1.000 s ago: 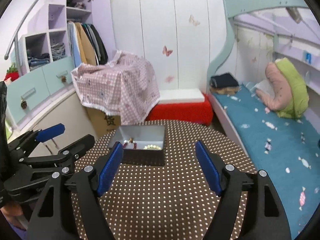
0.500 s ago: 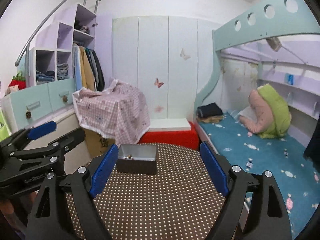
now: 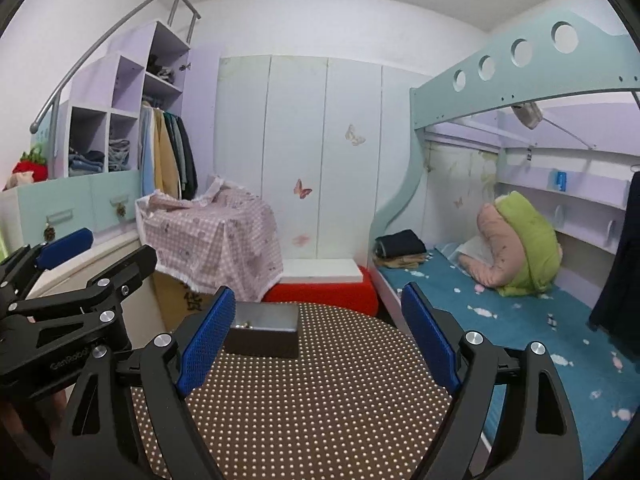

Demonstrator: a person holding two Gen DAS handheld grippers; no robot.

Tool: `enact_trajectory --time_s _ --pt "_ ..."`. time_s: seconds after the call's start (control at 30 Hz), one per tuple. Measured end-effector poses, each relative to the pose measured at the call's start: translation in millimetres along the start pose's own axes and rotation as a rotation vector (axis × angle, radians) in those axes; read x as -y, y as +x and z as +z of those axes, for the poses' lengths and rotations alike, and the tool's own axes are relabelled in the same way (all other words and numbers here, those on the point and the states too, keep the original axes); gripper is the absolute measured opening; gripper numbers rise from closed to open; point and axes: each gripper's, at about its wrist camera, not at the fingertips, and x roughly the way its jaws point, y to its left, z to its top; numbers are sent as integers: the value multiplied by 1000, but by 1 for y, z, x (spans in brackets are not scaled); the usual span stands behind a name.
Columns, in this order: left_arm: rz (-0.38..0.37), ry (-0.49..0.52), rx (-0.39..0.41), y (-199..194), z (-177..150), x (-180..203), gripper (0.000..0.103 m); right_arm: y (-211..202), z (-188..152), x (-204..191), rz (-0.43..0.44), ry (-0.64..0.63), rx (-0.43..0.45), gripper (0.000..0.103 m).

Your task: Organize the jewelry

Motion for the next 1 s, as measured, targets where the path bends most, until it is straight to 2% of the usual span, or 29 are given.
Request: enact_trajectory --time_s 0.53,1.0 --pt "-21 -34 -7 5 -6 -2 83 -1 0 -2 -8 -2 5 82" --pt "-4 -18 -5 10 -11 -3 83 6 -2 -3 -2 10 -9 82"
